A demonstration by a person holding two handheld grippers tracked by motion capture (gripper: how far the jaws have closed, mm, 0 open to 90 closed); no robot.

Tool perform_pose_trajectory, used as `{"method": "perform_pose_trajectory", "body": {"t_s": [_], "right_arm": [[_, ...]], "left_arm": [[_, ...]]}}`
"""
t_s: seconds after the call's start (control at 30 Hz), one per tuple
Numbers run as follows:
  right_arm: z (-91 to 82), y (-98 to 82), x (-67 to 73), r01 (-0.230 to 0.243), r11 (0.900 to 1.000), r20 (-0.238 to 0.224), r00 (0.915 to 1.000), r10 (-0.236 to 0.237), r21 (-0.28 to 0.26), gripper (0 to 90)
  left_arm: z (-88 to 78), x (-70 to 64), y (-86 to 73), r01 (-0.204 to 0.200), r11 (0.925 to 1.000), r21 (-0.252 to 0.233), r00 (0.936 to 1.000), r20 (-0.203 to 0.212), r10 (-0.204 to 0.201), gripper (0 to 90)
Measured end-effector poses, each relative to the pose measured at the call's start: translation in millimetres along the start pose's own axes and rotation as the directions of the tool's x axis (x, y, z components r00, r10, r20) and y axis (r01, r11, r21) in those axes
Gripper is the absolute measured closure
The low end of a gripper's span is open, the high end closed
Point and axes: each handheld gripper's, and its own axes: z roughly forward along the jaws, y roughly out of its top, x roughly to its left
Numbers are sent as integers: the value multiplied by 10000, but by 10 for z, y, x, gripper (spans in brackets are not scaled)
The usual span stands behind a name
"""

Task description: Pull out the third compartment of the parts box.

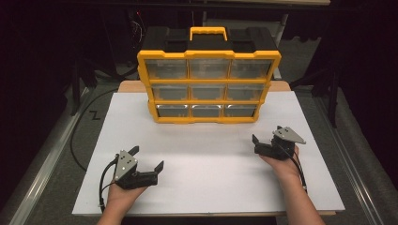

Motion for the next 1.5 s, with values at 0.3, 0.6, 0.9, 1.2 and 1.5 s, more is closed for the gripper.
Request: {"method": "perform_pose_trajectory", "body": {"t_s": [0.3, 0.6, 0.9, 1.2, 1.5], "right_arm": [[-15, 21, -30, 270, 9996, 171, 9995, -270, 8, 18], [-144, 3, -10, 881, 9961, 232, 9958, -881, 32, 16], [-278, -102, -33, 1341, 9904, 289, 9904, -1350, 322, 16], [-245, -137, 1, 2167, 9741, 383, 9749, -2194, 649, 16], [-253, -148, -7, 2450, 9666, 413, 9678, -2485, 747, 16]], "left_arm": [[16, 0, -6, 17, 10000, 93, 10000, -67, -16, 5], [4, 5, -1, 18, 10000, 6, 9999, -101, -18, 5], [-5, 7, 3, 111, 9999, -103, 9999, -74, -112, 5], [17, -1, -9, 92, 9999, 45, 9999, 92, -92, 5], [23, 19, -12, 139, 9999, 60, 9999, -54, -139, 5]]}}
